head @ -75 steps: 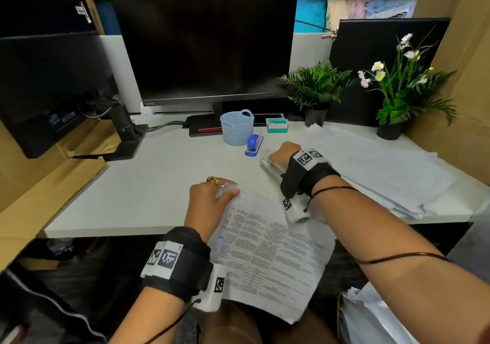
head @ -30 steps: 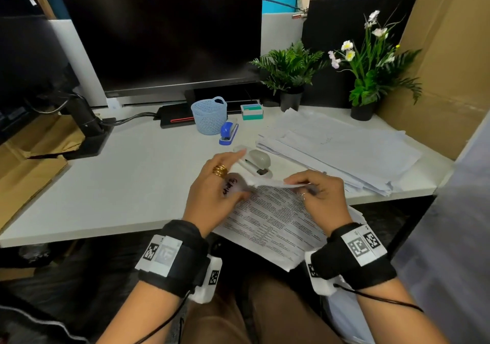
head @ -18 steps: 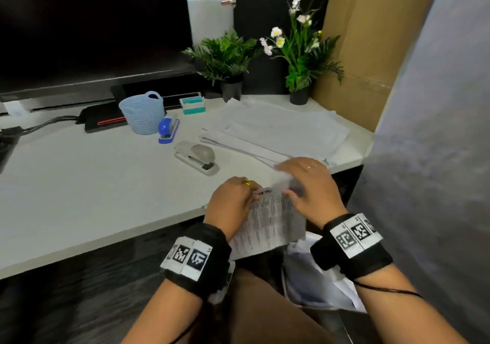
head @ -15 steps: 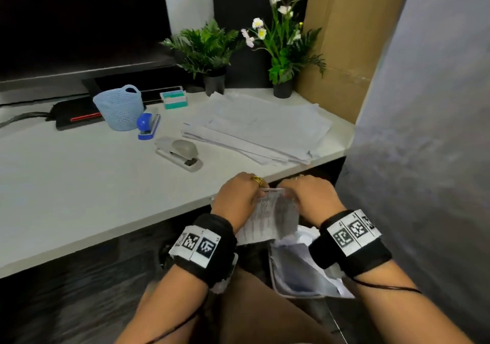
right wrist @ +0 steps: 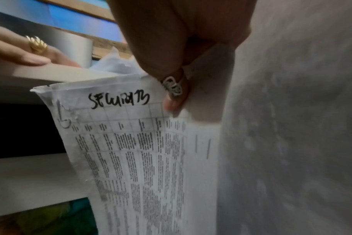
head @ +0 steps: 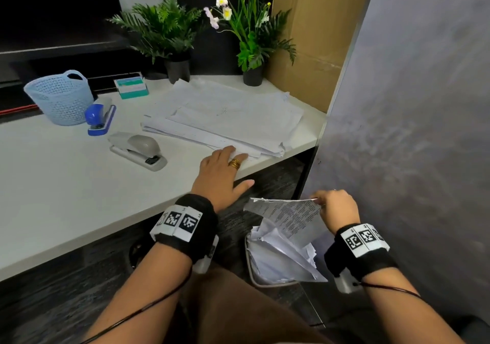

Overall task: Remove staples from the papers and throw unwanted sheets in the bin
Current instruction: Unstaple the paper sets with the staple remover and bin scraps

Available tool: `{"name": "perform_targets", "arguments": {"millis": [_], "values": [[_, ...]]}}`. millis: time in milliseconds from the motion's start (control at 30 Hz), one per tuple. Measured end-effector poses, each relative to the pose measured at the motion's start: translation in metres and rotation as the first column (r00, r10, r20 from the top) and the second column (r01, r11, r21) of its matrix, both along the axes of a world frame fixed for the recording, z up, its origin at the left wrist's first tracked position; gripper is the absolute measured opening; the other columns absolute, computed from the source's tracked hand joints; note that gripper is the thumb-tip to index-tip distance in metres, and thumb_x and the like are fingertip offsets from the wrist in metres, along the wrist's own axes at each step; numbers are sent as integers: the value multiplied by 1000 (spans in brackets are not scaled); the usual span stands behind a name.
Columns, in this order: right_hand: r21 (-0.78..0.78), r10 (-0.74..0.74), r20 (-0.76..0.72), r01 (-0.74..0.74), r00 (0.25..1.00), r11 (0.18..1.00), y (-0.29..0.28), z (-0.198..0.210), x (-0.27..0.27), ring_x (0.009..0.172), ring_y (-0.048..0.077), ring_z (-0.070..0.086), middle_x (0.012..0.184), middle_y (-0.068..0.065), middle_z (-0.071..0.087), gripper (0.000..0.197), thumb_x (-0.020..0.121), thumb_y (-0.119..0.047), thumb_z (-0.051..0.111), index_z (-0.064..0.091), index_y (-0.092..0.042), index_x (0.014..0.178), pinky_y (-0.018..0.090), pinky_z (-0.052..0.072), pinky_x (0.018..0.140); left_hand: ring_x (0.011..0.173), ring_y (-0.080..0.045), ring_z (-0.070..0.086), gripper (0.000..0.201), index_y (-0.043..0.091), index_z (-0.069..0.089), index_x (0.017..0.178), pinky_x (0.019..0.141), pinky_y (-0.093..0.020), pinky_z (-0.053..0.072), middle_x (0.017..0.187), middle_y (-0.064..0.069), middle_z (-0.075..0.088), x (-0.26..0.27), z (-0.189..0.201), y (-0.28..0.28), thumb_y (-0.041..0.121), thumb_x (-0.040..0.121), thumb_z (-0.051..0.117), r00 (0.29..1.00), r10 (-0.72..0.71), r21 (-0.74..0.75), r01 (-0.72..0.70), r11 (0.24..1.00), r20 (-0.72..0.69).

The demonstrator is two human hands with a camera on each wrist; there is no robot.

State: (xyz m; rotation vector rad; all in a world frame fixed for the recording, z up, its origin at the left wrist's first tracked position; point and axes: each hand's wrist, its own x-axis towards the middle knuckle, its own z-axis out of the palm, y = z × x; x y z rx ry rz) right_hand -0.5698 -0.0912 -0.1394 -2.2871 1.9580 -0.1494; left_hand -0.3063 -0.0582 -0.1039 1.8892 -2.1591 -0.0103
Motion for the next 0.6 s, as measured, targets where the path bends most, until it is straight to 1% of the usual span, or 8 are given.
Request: {"name": "perform_targets", "arguments": {"millis": [267,367,400,467,500,533,567,600], "values": [[241,10,-25,-4,1000,971,-2,-71,6,103,30,62,107,11,69,37,85,-4,47,69,-21,109,33,48,88,140,-23,13,77,28,16,148,112,-38,10,155,-4,11,3,2,2,59,86,49,998,-12,62,8,998,59],[352,54,-95,-17,994,936,4,-97,14,114,31,57,123,18,61,32,92,-9,45,62,-8,120,33,42,94,139,-22,13,80,28,15,148,112,-38,10,154,-4,11,4,2,1,59,84,52,997,-10,61,5,998,72],[384,90,-73,-55,993,922,6,-106,15,121,28,52,132,17,55,36,94,-12,45,56,-9,128,31,38,98,139,-22,13,81,28,15,148,111,-38,11,154,-4,11,4,2,1,59,83,52,997,-11,59,6,998,78],[328,194,39,-196,980,924,9,-122,17,139,12,30,151,1,33,45,98,-29,43,35,-33,143,24,23,110,139,-23,13,82,28,15,149,111,-38,11,154,-5,12,3,2,0,60,83,53,996,-10,54,5,999,86],[206,266,58,-273,962,940,7,-128,19,143,4,13,155,-12,19,48,99,-43,33,18,-44,145,20,14,115,139,-23,13,83,27,15,149,110,-39,12,154,-5,12,3,2,0,60,82,53,996,-8,52,3,999,93],[199,302,36,-303,953,932,-2,-144,16,143,2,0,155,-20,5,57,94,-59,21,5,-44,146,20,6,116,139,-23,13,84,28,14,149,110,-39,12,154,-5,12,2,1,0,61,82,53,995,-5,51,-1,999,104],[291,337,-5,-321,941,901,-22,-192,1,145,8,-6,154,-20,-4,79,81,-76,13,-3,-37,149,23,2,117,139,-23,13,85,28,14,149,110,-39,12,154,-5,11,2,1,-1,61,81,53,993,-2,50,-4,999,119],[426,389,-52,-331,920,842,-31,-217,-7,146,17,-6,155,-15,-11,107,62,-88,21,-6,-32,150,29,1,118,139,-23,12,86,28,13,149,110,-39,12,154,-5,11,2,0,-1,62,81,53,991,2,49,-8,999,132]]}}
